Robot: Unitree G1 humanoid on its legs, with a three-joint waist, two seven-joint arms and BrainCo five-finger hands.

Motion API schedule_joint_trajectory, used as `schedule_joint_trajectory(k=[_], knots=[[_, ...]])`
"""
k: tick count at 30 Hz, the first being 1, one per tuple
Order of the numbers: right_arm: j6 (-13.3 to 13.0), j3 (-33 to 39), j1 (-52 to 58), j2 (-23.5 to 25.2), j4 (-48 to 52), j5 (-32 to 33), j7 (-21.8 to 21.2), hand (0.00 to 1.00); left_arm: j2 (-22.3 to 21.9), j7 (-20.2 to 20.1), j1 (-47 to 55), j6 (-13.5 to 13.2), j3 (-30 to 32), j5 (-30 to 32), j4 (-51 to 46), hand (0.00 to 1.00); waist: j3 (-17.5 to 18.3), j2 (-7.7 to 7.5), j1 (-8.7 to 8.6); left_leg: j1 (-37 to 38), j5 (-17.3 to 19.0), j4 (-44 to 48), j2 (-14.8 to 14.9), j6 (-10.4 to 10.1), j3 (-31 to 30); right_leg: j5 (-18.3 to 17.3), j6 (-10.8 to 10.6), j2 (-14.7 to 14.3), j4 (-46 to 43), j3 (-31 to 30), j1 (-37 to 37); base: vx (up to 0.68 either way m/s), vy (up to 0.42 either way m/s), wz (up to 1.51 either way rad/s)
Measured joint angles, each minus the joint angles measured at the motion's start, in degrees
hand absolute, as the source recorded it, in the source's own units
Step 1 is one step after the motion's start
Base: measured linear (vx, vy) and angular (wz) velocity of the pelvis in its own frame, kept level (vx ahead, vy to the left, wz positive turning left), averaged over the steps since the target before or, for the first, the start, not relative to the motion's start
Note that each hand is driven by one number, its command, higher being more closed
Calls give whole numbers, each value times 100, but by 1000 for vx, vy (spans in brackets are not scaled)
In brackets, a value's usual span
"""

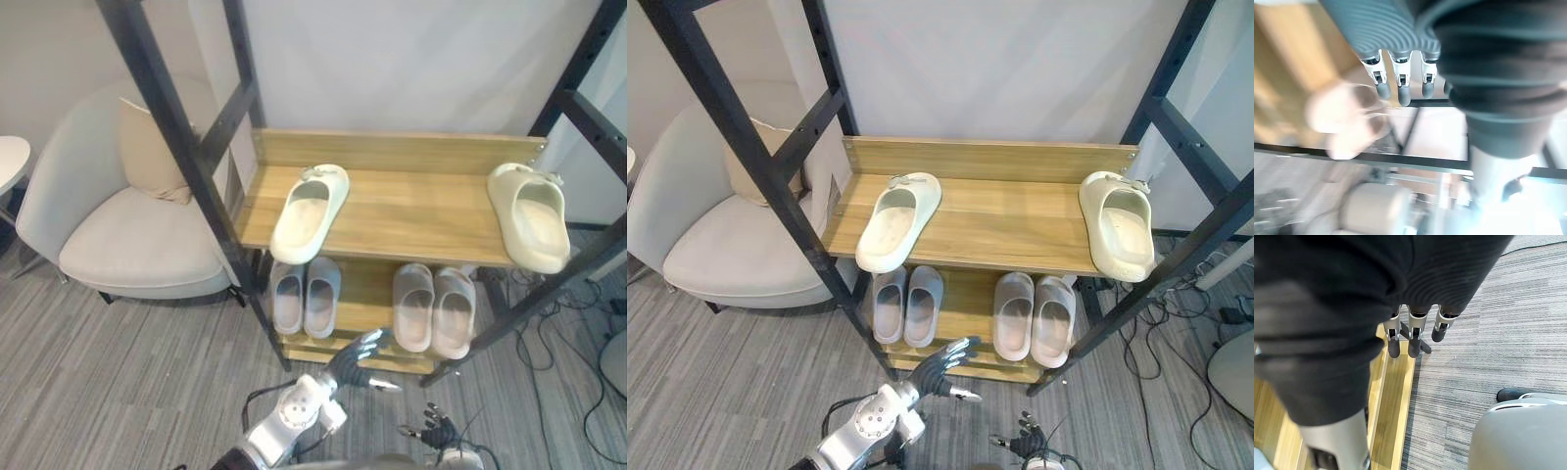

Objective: Organize the slippers on the shoe rack

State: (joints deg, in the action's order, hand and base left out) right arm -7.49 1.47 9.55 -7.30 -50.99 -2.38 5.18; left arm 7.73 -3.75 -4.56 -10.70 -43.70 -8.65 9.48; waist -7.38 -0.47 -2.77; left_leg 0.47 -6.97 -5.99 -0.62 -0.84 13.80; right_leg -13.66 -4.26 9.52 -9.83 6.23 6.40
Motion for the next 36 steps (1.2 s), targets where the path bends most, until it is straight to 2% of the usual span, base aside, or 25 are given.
schedule_joint_trajectory(k=[3,6,8,13,20,29,32,36], knots=[[-1,-56,-2,-9,1,0,5,0,-1,16,-336,-41,-5,-63,-412,0,5,-3,-3,60,14,0,10,-14,38,0,1,-14,17,-60,30,70,-17,-11],[-15,-164,3,-101,3,0,2,0,-9,207,-652,-60,67,-95,-764,0,25,2,-42,87,20,2,23,-26,48,13,1,-23,5,-158,44,66,-19,-10],[-22,-187,31,-131,4,0,-7,0,-39,296,-954,-111,390,-170,-1101,0,37,5,-40,164,21,1,45,-26,44,51,17,-38,-3,-250,86,45,-18,-17],[-24,-187,143,-156,4,0,-66,0,-61,716,-1716,-270,1150,-163,-1252,0,119,33,-70,164,22,-5,95,-27,26,86,5,-70,-3,-367,55,-32,-5,-7],[-16,-183,243,-195,2,-1,-186,0,78,932,-1773,-272,1661,24,-1219,0,162,93,-112,153,28,-38,109,-38,-24,94,-18,-73,56,-353,31,-101,16,-2],[15,-153,287,-128,1,-2,-288,0,481,1155,-2193,-259,2637,638,-654,0,213,-38,-135,105,23,-37,62,-36,-197,120,69,-54,284,-186,180,-22,12,10],[18,-84,285,-18,1,-3,-295,0,676,1270,-2196,-224,2912,790,-300,0,233,-156,-136,77,12,-35,29,-20,-215,166,61,-58,361,-163,198,61,-9,4],[19,11,290,71,0,-4,-315,0,941,1363,-2242,-72,3130,896,169,0,262,-239,-145,100,20,-4,5,-29,-224,212,26,-53,439,-153,289,83,-19,3]])
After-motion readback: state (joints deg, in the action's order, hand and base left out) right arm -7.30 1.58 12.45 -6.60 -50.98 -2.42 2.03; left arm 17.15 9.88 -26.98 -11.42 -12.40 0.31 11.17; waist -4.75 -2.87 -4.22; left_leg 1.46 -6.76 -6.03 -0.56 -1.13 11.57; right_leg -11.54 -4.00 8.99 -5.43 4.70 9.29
